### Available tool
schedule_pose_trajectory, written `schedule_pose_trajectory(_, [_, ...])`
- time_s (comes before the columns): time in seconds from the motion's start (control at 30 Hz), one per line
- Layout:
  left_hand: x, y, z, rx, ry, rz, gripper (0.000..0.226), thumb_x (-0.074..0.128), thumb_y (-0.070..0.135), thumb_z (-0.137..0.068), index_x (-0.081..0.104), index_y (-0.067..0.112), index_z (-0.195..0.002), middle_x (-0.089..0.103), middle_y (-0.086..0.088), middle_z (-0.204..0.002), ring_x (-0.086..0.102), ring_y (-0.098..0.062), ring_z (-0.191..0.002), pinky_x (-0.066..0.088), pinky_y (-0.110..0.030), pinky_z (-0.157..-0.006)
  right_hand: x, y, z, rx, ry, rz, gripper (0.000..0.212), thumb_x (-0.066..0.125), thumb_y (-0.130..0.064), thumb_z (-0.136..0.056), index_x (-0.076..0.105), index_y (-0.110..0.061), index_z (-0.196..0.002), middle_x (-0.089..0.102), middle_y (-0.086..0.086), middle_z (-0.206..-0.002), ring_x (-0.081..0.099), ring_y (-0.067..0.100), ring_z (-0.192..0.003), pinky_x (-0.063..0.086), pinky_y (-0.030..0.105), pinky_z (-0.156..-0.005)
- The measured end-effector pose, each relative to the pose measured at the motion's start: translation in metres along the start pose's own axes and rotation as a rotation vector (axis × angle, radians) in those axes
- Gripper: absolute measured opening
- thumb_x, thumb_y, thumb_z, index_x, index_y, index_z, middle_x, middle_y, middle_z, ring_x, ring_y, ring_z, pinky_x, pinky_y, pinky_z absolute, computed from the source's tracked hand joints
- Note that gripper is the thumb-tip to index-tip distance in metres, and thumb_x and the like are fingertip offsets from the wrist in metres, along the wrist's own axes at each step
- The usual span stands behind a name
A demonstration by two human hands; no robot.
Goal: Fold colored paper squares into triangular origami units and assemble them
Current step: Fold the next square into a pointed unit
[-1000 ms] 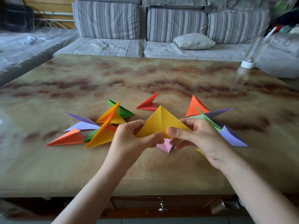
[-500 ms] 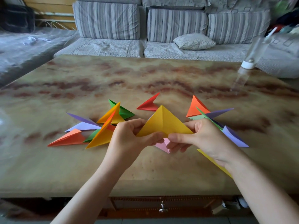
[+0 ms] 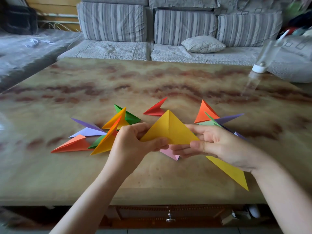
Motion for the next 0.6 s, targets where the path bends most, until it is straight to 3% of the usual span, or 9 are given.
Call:
schedule_pose_trajectory(0.1, [-0.002,0.001,0.001,-0.001,-0.001,-0.018,0.013,0.078,0.009,-0.070,0.070,0.012,-0.081,0.074,0.002,-0.067,0.072,-0.013,-0.065,0.057,-0.020,-0.069,-0.007,0.003,0.003,0.010,0.022,0.069,0.057,0.050,-0.007,-0.094,0.027,-0.016,-0.146,0.066,0.015,-0.118,0.062,0.026,-0.112,0.038,0.035,-0.107])
schedule_pose_trajectory(0.17, [-0.003,0.002,0.001,0.007,0.009,-0.047,0.012,0.078,0.012,-0.071,0.070,0.014,-0.080,0.074,0.004,-0.066,0.071,-0.011,-0.065,0.056,-0.019,-0.067,-0.013,-0.003,0.006,0.010,0.116,0.103,0.054,0.057,-0.017,-0.091,0.037,-0.020,-0.141,0.070,0.008,-0.111,0.065,0.021,-0.107,0.039,0.028,-0.106])
schedule_pose_trajectory(0.23, [-0.001,0.003,0.002,0.021,0.002,-0.085,0.011,0.078,0.012,-0.072,0.070,0.013,-0.079,0.074,0.006,-0.066,0.071,-0.013,-0.066,0.056,-0.028,-0.072,-0.016,-0.010,0.006,-0.032,0.240,0.122,0.049,0.071,-0.029,-0.079,0.057,-0.021,-0.125,0.073,0.001,-0.106,0.068,0.019,-0.101,0.047,0.025,-0.097])
schedule_pose_trajectory(0.3, [0.005,0.006,0.004,0.049,-0.015,-0.124,0.010,0.079,0.014,-0.071,0.070,0.016,-0.075,0.073,0.008,-0.066,0.071,-0.014,-0.067,0.055,-0.037,-0.074,-0.012,-0.011,0.002,-0.051,0.316,0.135,0.043,0.081,-0.029,-0.067,0.069,-0.012,-0.105,0.074,0.004,-0.096,0.070,0.016,-0.090,0.053,0.024,-0.084])
schedule_pose_trajectory(0.43, [0.012,0.006,0.006,0.081,-0.033,-0.152,0.010,0.079,0.019,-0.069,0.070,0.023,-0.071,0.072,0.011,-0.064,0.068,-0.009,-0.065,0.052,-0.029,-0.067,-0.003,-0.009,-0.005,-0.079,0.382,0.078,0.019,0.074,0.000,-0.071,0.065,0.012,-0.084,0.070,0.025,-0.076,0.068,0.025,-0.058,0.052,0.022,-0.054])
schedule_pose_trajectory(0.6, [0.007,0.002,0.003,0.050,-0.019,-0.114,0.008,0.078,0.015,-0.072,0.071,0.017,-0.075,0.073,0.006,-0.064,0.070,-0.009,-0.063,0.055,-0.021,-0.065,-0.009,-0.014,-0.003,-0.086,0.427,0.082,0.026,0.074,-0.011,-0.065,0.063,0.009,-0.077,0.070,0.018,-0.065,0.068,0.022,-0.055,0.051,0.020,-0.054])
Point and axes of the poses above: each hand's wrist, its own z-axis away from the middle knuckle, its own x-axis out of the palm, y = z × x, the point moved 7 cm from there along -z, towards the middle knuckle
